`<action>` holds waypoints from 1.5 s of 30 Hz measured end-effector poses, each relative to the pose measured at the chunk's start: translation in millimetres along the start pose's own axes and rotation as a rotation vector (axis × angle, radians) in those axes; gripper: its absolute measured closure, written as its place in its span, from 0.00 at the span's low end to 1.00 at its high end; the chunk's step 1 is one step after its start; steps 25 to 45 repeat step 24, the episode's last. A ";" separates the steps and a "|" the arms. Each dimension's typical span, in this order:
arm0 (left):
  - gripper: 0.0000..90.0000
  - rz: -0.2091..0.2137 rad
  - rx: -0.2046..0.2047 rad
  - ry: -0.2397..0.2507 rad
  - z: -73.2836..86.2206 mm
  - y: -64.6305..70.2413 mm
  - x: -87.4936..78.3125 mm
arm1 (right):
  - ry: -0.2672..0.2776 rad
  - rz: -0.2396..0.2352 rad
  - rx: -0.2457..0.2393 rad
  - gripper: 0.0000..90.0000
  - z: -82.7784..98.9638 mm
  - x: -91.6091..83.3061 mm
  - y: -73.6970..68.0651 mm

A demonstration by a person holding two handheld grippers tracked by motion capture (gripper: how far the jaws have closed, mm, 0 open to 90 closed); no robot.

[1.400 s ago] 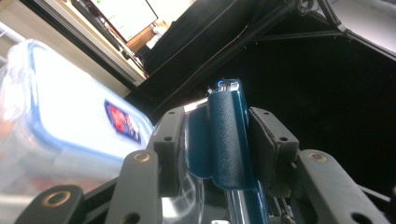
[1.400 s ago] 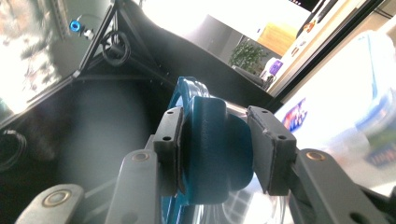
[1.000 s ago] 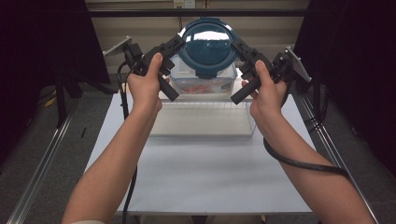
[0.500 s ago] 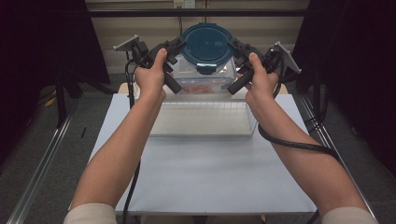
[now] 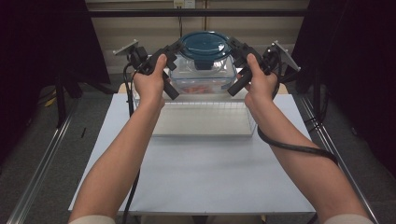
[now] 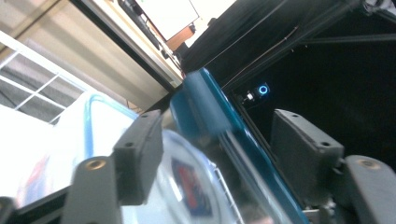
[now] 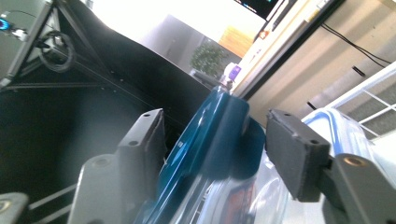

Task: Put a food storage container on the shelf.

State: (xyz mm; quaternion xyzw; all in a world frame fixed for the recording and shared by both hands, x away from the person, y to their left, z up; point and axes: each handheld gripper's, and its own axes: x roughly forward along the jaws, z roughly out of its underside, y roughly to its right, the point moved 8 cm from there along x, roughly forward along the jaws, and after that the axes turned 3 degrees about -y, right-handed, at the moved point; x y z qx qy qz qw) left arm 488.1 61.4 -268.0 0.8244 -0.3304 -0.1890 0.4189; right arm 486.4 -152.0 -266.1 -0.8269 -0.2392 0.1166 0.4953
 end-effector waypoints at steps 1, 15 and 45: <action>0.35 -0.001 0.008 0.006 2.9 0.1 -4.8 | 0.009 -0.014 -0.011 0.39 1.5 -5.2 -1.7; 0.24 0.042 0.119 -0.019 60.3 -8.1 -67.8 | -0.026 -0.117 -0.087 0.27 45.4 -79.3 10.4; 0.20 0.019 0.146 -0.049 78.8 -25.9 -86.3 | -0.068 -0.089 -0.079 0.27 66.2 -114.4 52.1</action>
